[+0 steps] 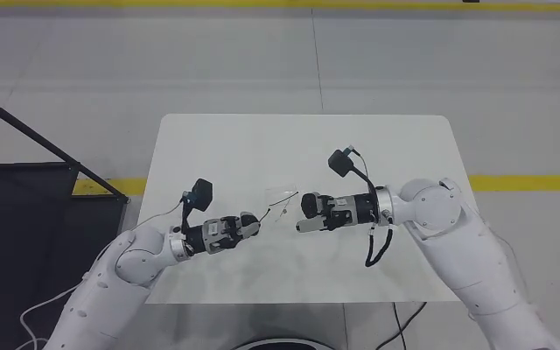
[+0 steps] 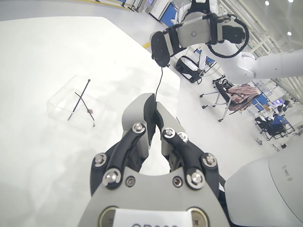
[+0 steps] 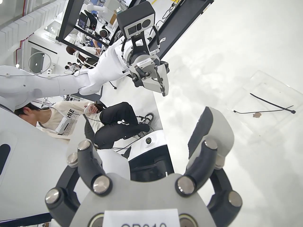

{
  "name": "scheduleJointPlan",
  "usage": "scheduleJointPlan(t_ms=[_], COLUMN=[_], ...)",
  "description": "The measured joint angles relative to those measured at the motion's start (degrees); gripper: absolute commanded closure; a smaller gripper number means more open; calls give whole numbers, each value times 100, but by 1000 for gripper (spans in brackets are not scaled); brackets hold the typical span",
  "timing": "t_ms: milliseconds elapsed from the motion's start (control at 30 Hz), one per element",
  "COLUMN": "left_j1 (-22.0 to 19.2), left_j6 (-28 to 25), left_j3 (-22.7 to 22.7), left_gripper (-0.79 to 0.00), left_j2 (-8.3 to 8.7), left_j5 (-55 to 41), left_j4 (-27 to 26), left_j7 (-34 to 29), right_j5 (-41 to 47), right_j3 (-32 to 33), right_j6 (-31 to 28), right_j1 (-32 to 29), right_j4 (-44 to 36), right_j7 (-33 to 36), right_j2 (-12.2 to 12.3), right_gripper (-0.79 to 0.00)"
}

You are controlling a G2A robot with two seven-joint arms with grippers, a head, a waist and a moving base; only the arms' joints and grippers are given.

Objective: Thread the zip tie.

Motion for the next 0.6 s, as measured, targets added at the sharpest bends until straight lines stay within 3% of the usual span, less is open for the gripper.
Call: scheduleJointPlan(t_ms=[600], left_j1=[73], left_j6=[204], left_j3=[42], left_gripper=[0], left_j2=[-14], left_j5=[234], left_j4=[-171], left_j7=[78], right_j5=[0], right_j3=[0], right_j6=[0], right_j1=[0], right_j4=[0], right_j7=[0], right_j2=[0], right_gripper=[-785])
